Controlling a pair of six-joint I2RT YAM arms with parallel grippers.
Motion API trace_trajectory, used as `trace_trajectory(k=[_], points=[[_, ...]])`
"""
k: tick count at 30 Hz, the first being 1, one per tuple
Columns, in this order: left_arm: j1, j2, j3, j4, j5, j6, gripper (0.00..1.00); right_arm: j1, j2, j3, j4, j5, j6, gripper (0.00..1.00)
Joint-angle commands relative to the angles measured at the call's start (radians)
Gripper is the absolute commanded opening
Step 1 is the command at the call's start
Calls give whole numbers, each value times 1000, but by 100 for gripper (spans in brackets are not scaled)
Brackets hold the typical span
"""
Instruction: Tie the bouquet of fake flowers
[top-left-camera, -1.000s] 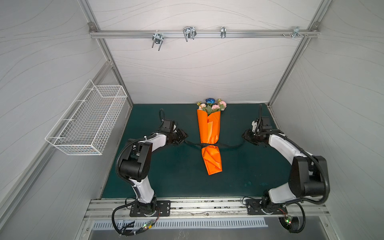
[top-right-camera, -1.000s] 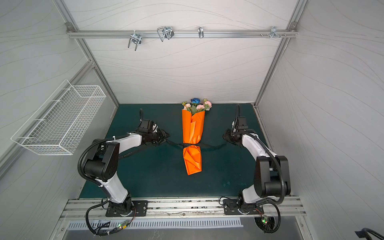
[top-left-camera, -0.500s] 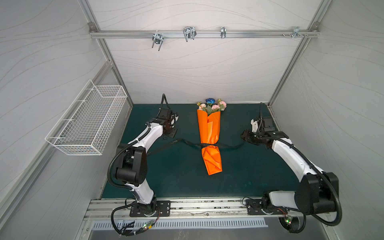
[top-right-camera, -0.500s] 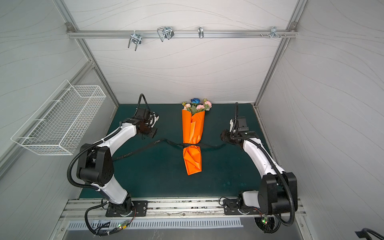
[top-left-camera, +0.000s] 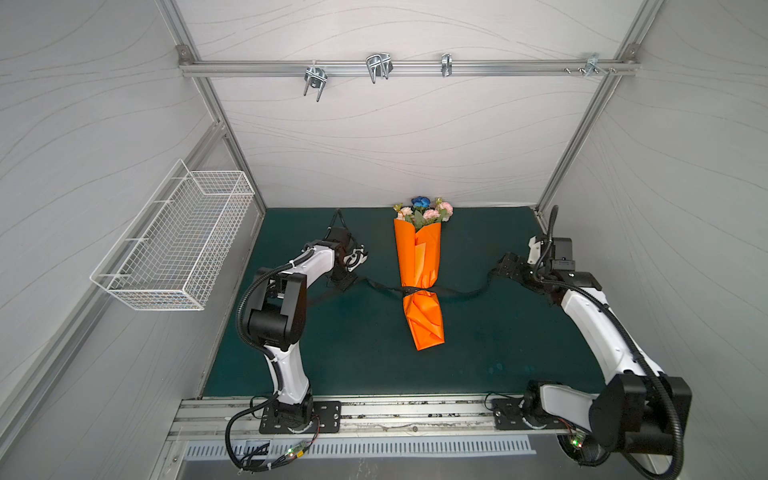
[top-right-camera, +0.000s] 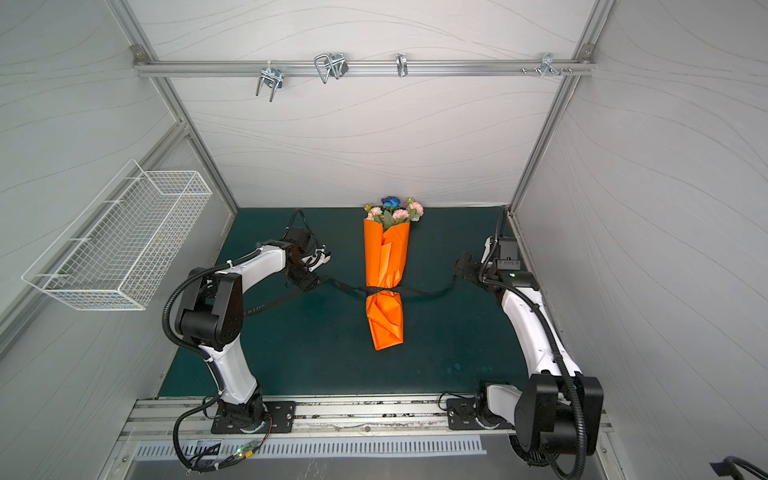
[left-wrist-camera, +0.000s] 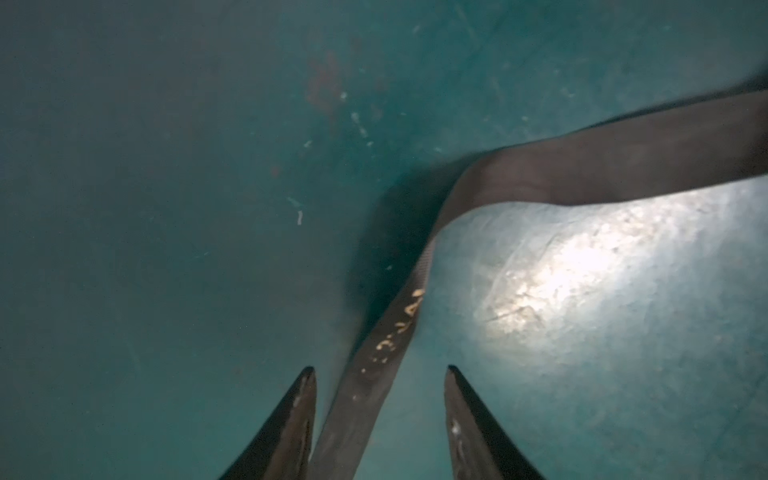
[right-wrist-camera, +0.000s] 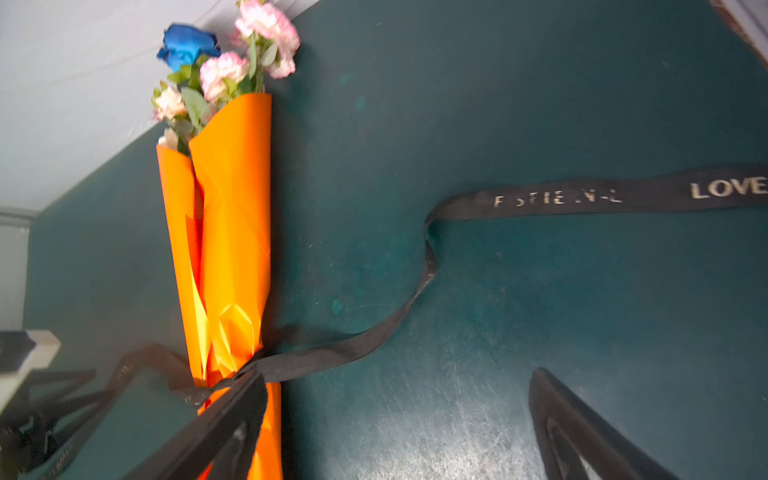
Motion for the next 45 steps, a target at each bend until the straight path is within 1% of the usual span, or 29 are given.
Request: trace_trajectory(k=[1, 6, 9, 10, 12, 13, 14, 15, 19, 21, 26, 28, 30, 34, 37, 42, 45], points=[[-5, 39, 47, -2, 21, 44, 52, -9, -21, -3, 13, -17, 8, 99], [-8, 123, 93, 13, -31, 45, 50, -28, -14, 11, 2, 8, -3, 99], [-12, 164, 130, -5, -16, 47, 46, -53, -11, 25, -15, 38, -12, 99], [-14, 171, 134, -5, -4, 46, 43, -60, -11, 27, -19, 49, -17, 99], [-23, 178, 134, 8, 21, 34, 29, -70, -6, 31, -26, 77, -35, 99], [-26, 181, 135, 13, 32, 27, 20, -70, 1, 34, -36, 86, -45, 99], [-29, 186, 139, 11, 33, 14, 2, -69, 12, 37, -45, 93, -63, 99], [-33, 186, 141, 20, 29, -2, 0, -70, 27, 40, -58, 97, -73, 99], [-55, 122, 108, 81, 48, -75, 0, -68, 127, 63, -99, 77, -93, 99], [-71, 59, 82, 122, 75, -123, 0, -62, 187, 72, -98, 44, -101, 95], [-112, -83, 52, 167, 135, -215, 0, -45, 326, 110, -61, 22, -99, 94], [-127, -128, 35, 191, 136, -249, 0, -42, 377, 137, -43, 30, -88, 94], [-139, -164, 21, 214, 149, -284, 0, -41, 445, 186, -46, 69, -77, 94], [-164, -196, 11, 233, 171, -341, 0, -37, 580, 309, -99, 146, -46, 94], [-188, -210, -10, 259, 179, -357, 0, -22, 663, 388, -143, 144, -15, 93], [-205, -200, -4, 265, 196, -375, 0, 37, 731, 456, -163, 165, 12, 92], [-214, -201, 3, 274, 214, -381, 0, 41, 764, 456, -166, 148, 47, 88]])
